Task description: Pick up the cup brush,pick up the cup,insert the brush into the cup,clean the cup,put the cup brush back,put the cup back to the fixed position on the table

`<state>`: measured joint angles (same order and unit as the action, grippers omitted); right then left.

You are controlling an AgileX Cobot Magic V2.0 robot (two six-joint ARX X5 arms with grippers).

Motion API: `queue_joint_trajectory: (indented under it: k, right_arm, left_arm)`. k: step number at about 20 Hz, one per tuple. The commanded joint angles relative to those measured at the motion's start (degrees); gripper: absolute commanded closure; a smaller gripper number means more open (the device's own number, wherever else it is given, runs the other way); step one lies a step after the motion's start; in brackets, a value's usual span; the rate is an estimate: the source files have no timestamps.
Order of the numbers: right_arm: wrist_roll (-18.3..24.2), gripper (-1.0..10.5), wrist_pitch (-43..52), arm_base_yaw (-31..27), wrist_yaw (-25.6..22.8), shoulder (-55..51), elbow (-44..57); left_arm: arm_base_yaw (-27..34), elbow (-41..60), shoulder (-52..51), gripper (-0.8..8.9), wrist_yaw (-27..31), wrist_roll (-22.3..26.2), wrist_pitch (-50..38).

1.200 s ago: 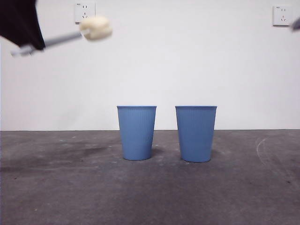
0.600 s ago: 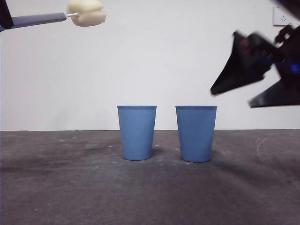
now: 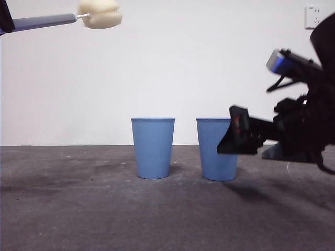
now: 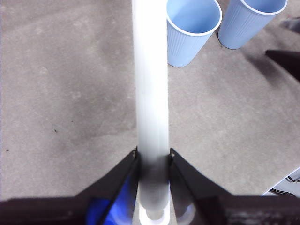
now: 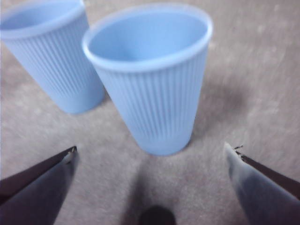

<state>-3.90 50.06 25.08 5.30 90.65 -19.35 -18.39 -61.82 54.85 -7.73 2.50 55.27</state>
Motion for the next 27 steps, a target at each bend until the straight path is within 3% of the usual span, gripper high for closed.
queue_joint_trajectory:
  k: [1,12,20,23,27]
  right_arm:
    - [-0.61,3.9,3.91,0.09,-0.26,4.15,-1.38]
    - [-0.39,3.9,7.06,0.09,-0.37,16.17,-9.77]
    - [-0.04,5.7,7.30,0.09,-1.07,17.62,-11.91]
    - [0.04,5.8,7.13,0.09,-1.05,17.64,-12.00]
    - [0.04,8.1,6.27,0.09,-1.01,17.64,-11.98]
  left_arm:
    - [-0.07,0.24,-0.11,8.22,-0.20,0.76,-0.24]
    - [-0.07,0.24,-0.09,8.22,-0.17,0.76,-0.20]
    - [-0.07,0.24,-0.09,8.22,-0.17,0.76,-0.20]
    - [-0.07,0.24,-0.09,8.22,-0.17,0.76,-0.07]
    - [-0.07,0.24,-0.09,8.22,-0.17,1.03,-0.02]
